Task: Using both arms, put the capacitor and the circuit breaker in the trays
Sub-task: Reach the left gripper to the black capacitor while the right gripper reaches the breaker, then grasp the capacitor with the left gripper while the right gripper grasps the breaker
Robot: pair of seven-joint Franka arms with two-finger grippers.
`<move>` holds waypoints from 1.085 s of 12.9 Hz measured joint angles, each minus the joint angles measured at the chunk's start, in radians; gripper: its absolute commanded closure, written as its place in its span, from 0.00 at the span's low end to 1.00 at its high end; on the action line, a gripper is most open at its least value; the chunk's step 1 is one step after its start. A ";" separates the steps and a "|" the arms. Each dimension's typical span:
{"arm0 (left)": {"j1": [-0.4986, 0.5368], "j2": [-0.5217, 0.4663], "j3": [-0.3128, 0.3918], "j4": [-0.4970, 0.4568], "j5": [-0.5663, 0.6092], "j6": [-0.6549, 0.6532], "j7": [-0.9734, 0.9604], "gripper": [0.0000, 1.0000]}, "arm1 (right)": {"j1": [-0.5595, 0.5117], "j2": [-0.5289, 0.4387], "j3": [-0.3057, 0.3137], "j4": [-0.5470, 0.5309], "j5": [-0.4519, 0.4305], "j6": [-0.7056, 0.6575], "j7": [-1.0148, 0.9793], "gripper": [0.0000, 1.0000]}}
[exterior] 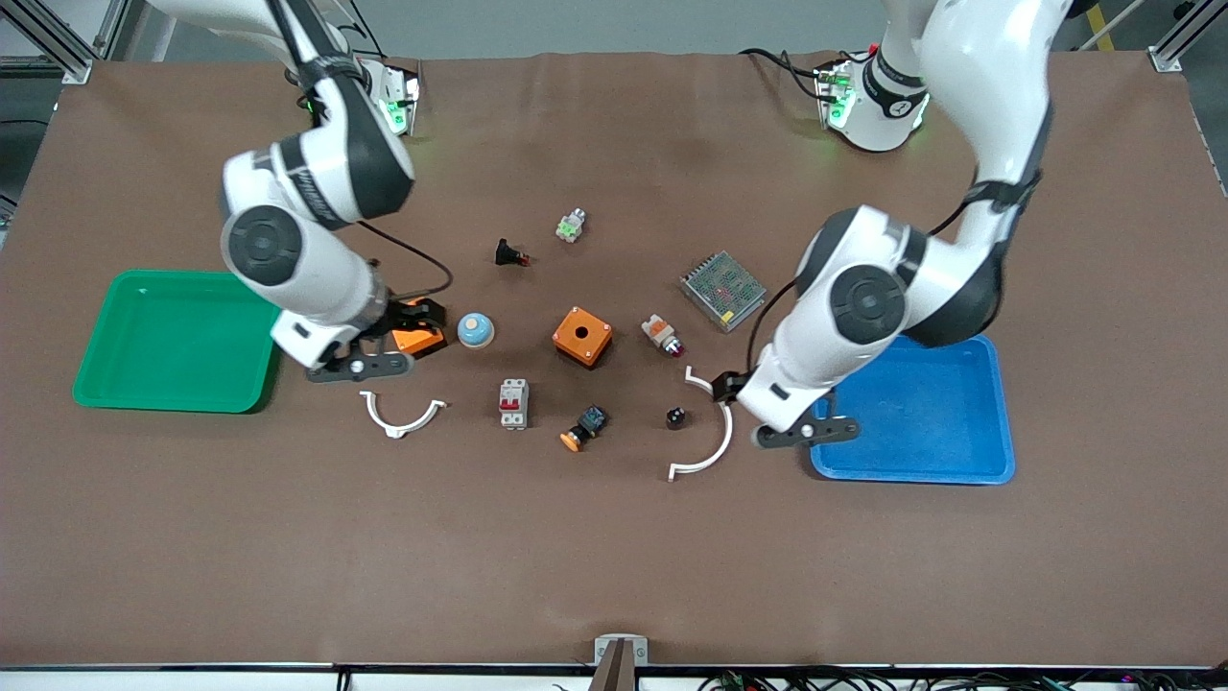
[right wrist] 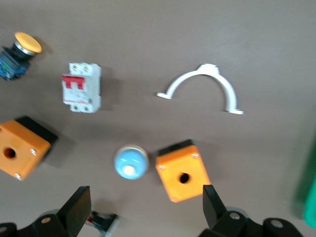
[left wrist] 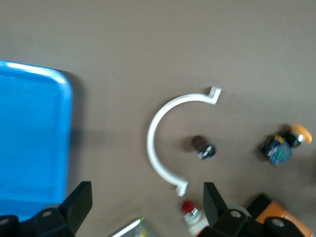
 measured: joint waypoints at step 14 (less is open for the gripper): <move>-0.142 0.235 0.048 0.032 0.000 0.258 -0.248 0.43 | 0.132 0.373 -0.011 0.272 0.011 0.154 0.284 0.00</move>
